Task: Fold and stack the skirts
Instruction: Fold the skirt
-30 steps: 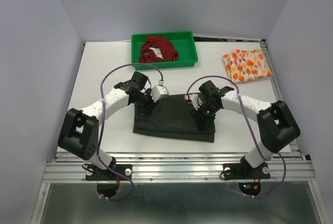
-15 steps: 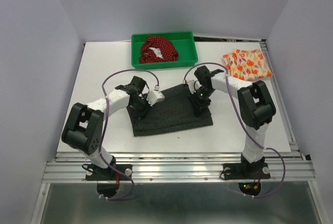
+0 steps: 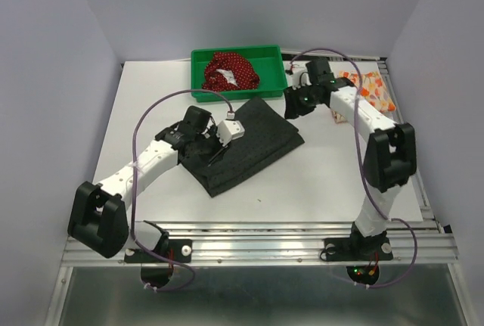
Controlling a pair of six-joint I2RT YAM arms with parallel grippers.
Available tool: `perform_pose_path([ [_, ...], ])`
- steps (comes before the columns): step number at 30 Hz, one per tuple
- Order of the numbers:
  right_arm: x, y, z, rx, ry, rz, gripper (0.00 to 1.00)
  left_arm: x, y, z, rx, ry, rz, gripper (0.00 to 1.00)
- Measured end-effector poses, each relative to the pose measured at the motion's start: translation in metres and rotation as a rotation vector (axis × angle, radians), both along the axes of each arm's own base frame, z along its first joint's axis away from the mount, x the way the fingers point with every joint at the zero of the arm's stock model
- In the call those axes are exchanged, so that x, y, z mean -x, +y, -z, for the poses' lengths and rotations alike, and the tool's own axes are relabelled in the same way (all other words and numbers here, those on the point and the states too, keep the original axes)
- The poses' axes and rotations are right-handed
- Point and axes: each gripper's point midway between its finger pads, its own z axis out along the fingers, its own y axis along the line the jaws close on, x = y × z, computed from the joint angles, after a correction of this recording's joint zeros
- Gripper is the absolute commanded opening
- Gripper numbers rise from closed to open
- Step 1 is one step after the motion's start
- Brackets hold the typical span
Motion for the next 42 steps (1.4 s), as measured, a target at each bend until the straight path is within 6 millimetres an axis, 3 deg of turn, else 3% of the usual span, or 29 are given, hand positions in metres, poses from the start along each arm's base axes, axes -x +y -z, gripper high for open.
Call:
perform_pose_path([
  [4,0.013,-0.032,-0.048,-0.148,-0.057,0.161,0.34,-0.015,-0.034,-0.037,0.07,-0.112,-0.019,0.4],
  [5,0.018,-0.043,-0.058,-0.2,-0.057,0.223,0.27,-0.021,-0.042,-0.044,0.082,-0.131,-0.021,0.4],
  [7,0.02,-0.056,-0.059,-0.297,-0.049,0.327,0.22,-0.039,-0.069,-0.06,0.124,-0.161,-0.028,0.39],
  [9,0.029,-0.064,-0.04,-0.36,0.012,0.412,0.16,-0.06,-0.095,-0.068,0.157,-0.175,-0.025,0.38],
  [14,0.059,-0.053,0.03,-0.479,0.256,0.573,0.1,-0.087,-0.146,-0.055,0.171,-0.147,-0.008,0.37],
  [17,0.059,-0.046,0.043,-0.529,0.31,0.614,0.07,-0.089,-0.179,-0.039,0.155,-0.126,0.023,0.35],
  [21,0.045,-0.04,0.048,-0.606,0.306,0.644,0.06,-0.086,-0.208,-0.022,0.136,-0.109,0.054,0.35],
  [26,0.046,-0.039,0.061,-0.626,0.324,0.67,0.06,-0.086,-0.227,0.002,0.096,-0.09,0.059,0.35],
  [33,0.053,-0.04,0.089,-0.606,0.389,0.72,0.05,-0.089,-0.217,0.041,0.01,-0.049,0.03,0.36],
  [42,0.05,-0.037,0.092,-0.625,0.399,0.714,0.04,-0.087,-0.214,0.058,-0.026,-0.031,0.027,0.41],
])
